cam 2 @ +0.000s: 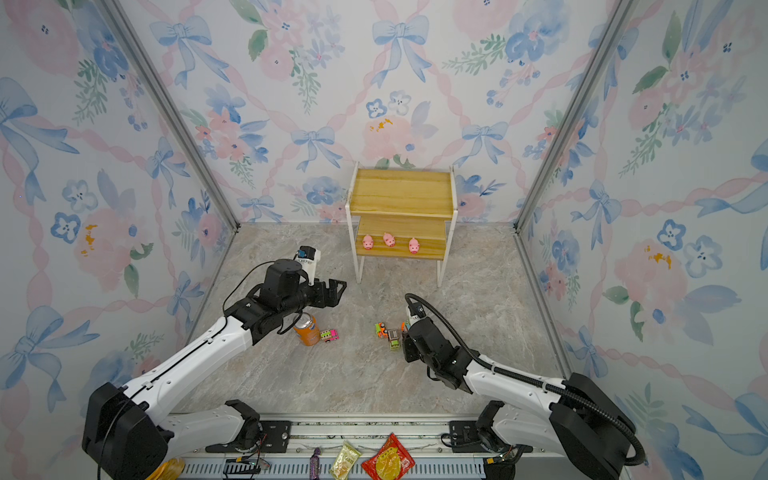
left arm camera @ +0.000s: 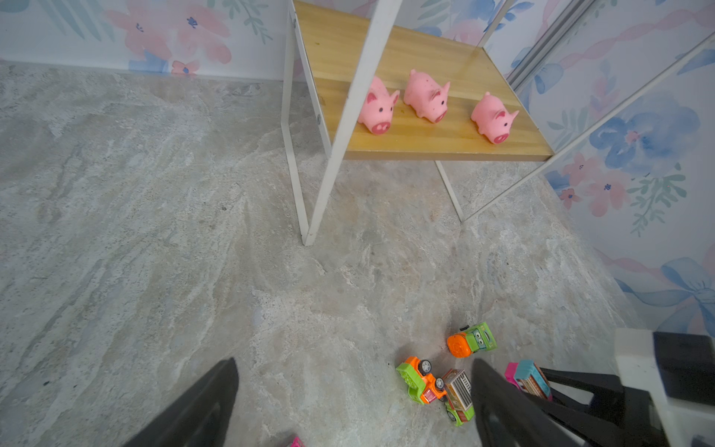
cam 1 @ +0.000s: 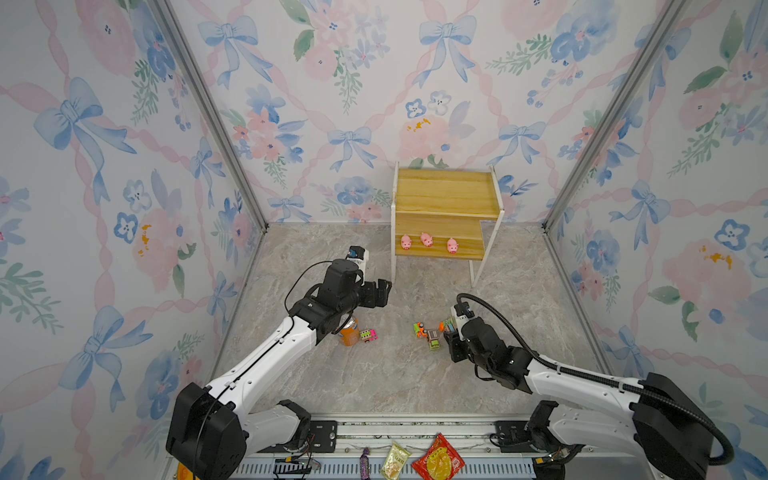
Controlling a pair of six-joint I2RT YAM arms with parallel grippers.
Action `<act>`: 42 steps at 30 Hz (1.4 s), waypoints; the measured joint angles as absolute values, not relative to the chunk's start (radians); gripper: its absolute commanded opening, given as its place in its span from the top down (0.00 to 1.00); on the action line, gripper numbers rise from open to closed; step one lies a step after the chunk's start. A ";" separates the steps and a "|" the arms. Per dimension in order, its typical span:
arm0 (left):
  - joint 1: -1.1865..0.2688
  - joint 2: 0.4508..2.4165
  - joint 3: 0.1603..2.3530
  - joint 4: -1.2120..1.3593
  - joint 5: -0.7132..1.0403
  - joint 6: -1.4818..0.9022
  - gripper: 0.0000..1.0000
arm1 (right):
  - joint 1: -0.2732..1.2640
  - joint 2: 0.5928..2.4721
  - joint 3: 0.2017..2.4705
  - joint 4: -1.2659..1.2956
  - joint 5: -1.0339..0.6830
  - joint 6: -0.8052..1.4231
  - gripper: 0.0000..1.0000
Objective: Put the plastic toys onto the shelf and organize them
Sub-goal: 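Close the right gripper on the teal-and-pink truck and lift it, then carry the teal-and-pink truck with the right gripper over the upper shelf tier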
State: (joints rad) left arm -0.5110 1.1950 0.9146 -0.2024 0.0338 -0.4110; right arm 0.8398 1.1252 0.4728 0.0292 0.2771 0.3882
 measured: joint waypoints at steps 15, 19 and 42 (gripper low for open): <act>-0.510 1.195 0.915 -0.202 0.035 -0.411 0.05 | 0.763 1.111 1.108 -0.432 0.278 0.270 0.69; -0.510 1.195 0.915 -0.202 0.041 -0.411 0.05 | 0.722 1.203 1.320 -0.501 0.272 0.213 0.69; -0.510 1.194 0.915 -0.202 0.053 -0.411 0.05 | 0.431 1.743 2.037 -0.656 0.241 0.088 0.68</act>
State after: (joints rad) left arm -0.5102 1.1938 0.9146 -0.2024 0.0532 -0.4110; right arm 0.4313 1.7432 2.0369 -0.6559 0.2409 0.0879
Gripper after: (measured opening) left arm 0.947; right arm 0.323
